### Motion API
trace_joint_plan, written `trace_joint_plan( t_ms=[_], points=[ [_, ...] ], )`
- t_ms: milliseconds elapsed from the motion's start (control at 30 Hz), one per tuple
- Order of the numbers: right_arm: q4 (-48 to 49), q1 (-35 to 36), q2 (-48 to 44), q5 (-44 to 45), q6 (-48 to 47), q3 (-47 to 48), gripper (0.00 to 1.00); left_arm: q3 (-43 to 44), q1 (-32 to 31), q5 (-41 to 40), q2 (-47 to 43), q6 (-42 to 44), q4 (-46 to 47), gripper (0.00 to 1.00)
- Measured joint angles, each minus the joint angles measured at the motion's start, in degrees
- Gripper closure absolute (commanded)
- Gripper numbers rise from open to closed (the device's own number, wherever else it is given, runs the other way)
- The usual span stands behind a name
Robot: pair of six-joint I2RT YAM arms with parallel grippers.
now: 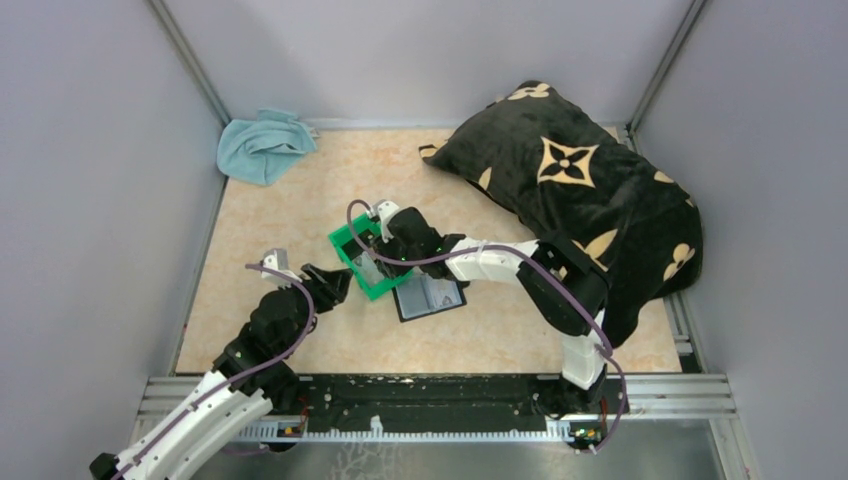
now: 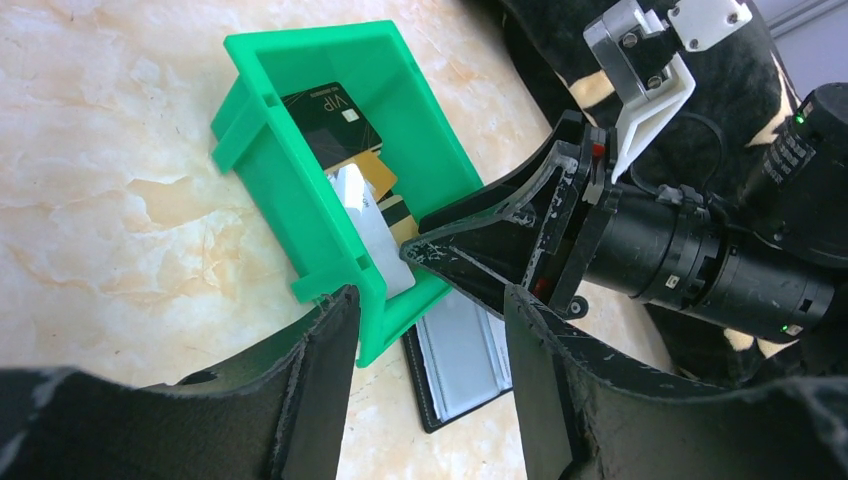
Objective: Take the credit cards out of the card holder
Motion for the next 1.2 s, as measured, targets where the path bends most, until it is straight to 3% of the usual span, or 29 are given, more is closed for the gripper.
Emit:
trace_joint_plan(
  t_ms=[333, 733, 800, 900, 967, 1200],
  points=[
    [4.22, -2.38, 0.76, -9.22, 2.45, -0.09, 0.64, 0.00, 0.00, 0.55, 0.00, 0.39, 0.15, 0.38],
    [4.70, -2.51, 3.23, -10.93, 2.60, -0.09, 0.64, 0.00, 0.00, 1.01, 0.98, 0.50, 0.39, 0.38],
    [4.59, -2.51, 3.91, -11.02, 2.58, -0.09, 0.71, 0.00, 0.00, 1.03, 1.01, 0.50, 0.42, 0.38],
    [4.72, -2.49, 4.17, -11.30, 2.58, -0.02, 0.92, 0.00, 0.00, 1.03, 1.03, 0.52, 0.48, 0.38],
    [4.79, -2.49, 4.17, -11.65, 2.86, 0.02, 1.00, -0.02, 0.00, 1.03, 1.07, 0.55, 0.59, 0.38],
    [5.01, -2.16, 3.63, -12.41, 3.39, 0.46, 1.00, -0.02, 0.00, 1.05, 1.20, 0.61, 1.40, 0.37]
  ],
)
